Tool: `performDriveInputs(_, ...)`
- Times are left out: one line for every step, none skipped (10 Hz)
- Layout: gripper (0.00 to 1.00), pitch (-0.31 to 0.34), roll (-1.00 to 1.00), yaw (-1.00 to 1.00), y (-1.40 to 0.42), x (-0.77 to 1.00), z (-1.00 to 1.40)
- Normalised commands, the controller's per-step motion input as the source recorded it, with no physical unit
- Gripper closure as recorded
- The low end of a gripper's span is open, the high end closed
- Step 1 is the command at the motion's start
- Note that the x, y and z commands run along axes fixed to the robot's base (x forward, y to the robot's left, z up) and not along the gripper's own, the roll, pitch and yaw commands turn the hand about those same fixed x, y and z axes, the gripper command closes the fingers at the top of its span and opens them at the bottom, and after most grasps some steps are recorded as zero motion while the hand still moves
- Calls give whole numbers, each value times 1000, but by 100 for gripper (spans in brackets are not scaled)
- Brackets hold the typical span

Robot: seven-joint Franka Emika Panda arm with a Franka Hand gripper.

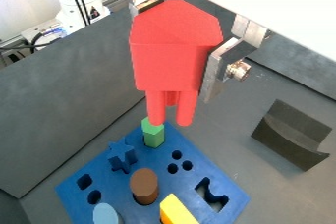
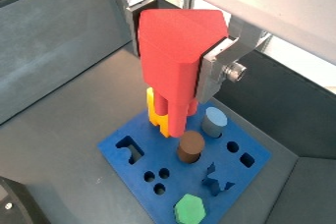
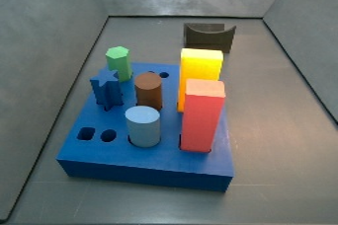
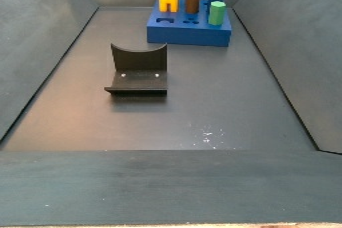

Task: Pick up the 3 prong object. Move up. Move to above the board. Insert the 3 prong object.
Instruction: Insert the 3 prong object.

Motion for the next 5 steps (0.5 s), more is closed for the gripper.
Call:
performDriveInputs(100,-69,0,14,46,0,-649)
performDriveInputs(100,-10,-31,6,149,94,-1000)
performDriveInputs(100,-19,-34,0,157,149,-1000)
performDriveInputs(100,-39,-76,0,134,229,-1000)
performDriveInputs(100,-53,-106,29,103,277,-969)
